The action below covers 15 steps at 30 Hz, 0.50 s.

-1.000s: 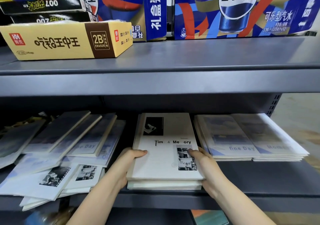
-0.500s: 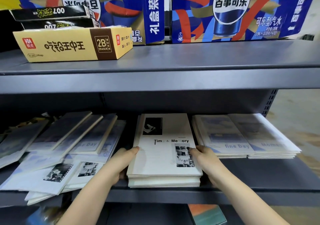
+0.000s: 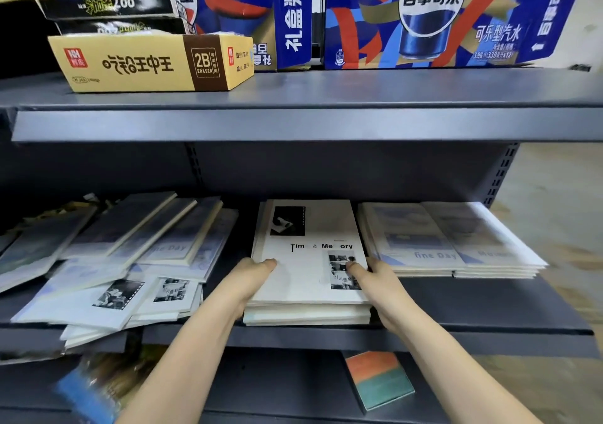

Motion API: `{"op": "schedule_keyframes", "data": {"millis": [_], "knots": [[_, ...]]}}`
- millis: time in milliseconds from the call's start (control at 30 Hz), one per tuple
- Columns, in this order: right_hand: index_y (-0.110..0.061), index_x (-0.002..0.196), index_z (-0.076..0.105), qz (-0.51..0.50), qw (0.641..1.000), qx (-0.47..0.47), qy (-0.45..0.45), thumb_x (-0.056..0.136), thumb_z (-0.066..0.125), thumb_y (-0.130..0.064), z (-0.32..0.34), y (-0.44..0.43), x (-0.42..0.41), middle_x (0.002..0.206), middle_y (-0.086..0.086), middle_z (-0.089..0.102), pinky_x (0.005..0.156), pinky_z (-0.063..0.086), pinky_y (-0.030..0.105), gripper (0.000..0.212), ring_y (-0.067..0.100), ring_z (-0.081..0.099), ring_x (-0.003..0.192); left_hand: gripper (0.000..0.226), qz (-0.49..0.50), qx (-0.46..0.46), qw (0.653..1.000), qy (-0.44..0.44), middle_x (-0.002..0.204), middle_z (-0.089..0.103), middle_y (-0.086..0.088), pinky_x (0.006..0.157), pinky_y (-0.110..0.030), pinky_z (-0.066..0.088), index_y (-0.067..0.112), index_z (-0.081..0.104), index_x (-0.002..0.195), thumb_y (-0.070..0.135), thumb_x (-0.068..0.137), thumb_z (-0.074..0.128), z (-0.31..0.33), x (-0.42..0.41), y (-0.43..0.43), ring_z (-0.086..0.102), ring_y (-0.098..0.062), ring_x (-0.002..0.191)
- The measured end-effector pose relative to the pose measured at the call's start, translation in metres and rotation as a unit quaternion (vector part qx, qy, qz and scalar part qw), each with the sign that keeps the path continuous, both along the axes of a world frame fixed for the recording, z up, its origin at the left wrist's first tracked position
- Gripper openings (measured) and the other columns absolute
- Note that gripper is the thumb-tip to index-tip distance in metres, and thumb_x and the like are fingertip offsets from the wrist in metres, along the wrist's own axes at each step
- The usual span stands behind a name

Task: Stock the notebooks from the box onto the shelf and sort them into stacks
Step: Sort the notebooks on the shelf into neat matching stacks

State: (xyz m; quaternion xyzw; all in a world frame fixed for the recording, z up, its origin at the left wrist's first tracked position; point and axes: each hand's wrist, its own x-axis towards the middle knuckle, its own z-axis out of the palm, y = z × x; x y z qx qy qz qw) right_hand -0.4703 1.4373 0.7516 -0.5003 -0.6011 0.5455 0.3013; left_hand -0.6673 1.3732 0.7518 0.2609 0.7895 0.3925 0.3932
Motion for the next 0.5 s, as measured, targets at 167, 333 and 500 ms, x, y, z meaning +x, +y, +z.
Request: {"op": "schedule_keyframes", "data": {"millis": [167,333,500], "knots": [[-0.016,0.104,0.061,0.011,1.0,-0.007,0.013,0.093,0.053,-0.019,-0.005,-0.005,0.007,0.101,-0.003,0.069,0.093,0.047,0.032,0.014,0.017,0.063,0.099,0.066,-0.008,-0.011,1.0,0.004,0.139,0.047,-0.014,0.105,-0.046,0.039,0.004,0.035,0.139,0.044,0.09,0.053,-0.005,0.0,-0.01,0.047,-0.032,0.125],[-0.023,0.095,0.058,0.025,0.999,-0.016,0.035,0.095,0.051,-0.016,-0.008,-0.013,0.014,0.099,-0.007,0.067,0.084,0.042,0.026,0.01,0.009,0.061,0.093,0.067,-0.007,-0.025,0.999,0.022,0.137,0.047,-0.013,0.105,-0.045,0.039,0.005,0.036,0.138,0.048,0.089,0.053,-0.012,0.002,-0.021,0.047,-0.031,0.124],[-0.022,0.103,0.053,0.049,0.999,-0.002,0.019,0.095,0.052,-0.019,-0.004,-0.015,0.022,0.095,-0.011,0.062,0.085,0.037,0.024,0.008,0.008,0.056,0.092,0.085,0.016,-0.047,0.999,-0.005,0.136,0.047,-0.009,0.092,-0.043,0.05,0.01,0.035,0.138,0.068,0.078,0.052,-0.013,0.001,-0.04,0.051,-0.031,0.12]]}}
